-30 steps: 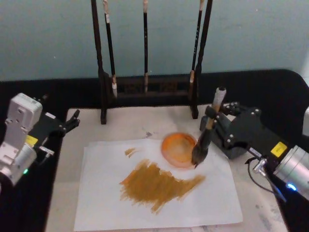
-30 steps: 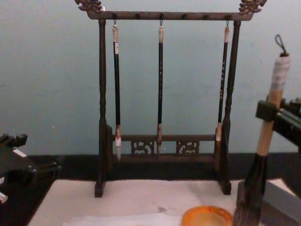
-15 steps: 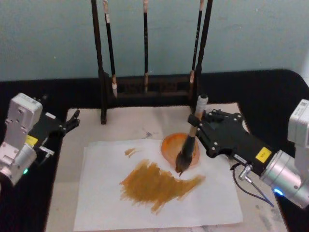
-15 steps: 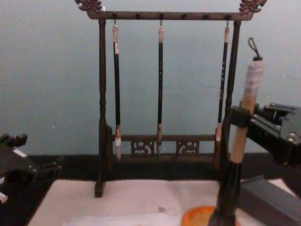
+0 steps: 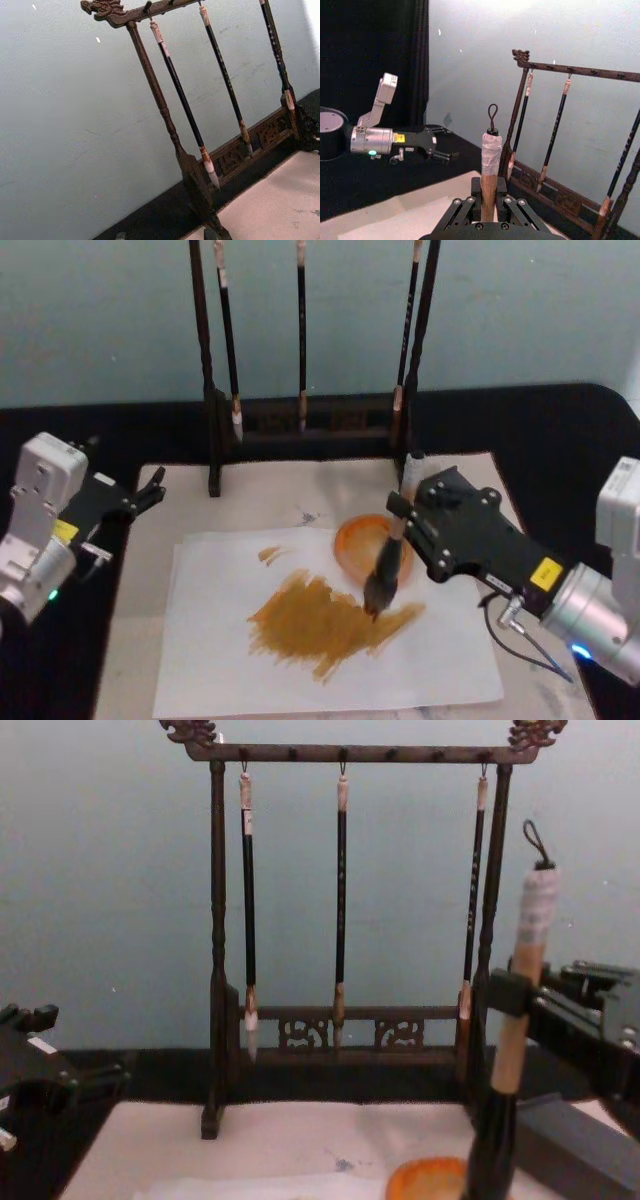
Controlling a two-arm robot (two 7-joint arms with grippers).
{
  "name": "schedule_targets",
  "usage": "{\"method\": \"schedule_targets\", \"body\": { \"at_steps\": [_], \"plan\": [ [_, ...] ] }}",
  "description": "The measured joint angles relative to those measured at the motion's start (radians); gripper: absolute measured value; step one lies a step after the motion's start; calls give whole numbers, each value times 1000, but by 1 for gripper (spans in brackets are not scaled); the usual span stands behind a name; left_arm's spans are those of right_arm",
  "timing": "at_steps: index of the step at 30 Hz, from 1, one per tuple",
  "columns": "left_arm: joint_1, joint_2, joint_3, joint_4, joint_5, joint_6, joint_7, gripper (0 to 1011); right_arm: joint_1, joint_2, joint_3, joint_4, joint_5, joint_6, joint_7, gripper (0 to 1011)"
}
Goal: Pick up the brush from the inkstone, write on the paper, then place the brush back to its original position.
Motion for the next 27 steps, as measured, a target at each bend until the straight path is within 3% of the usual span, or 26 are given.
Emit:
{"method": "schedule_targets", "body": {
  "at_steps": [14, 27],
  "plan": [
    [0, 0, 0, 0, 0, 0, 0, 1010, -125, 29, 68, -87, -10, 23, -12, 168],
    [0, 0, 0, 0, 0, 0, 0, 1010, -171, 22, 97, -103, -34, 34, -30, 168]
  ]
}}
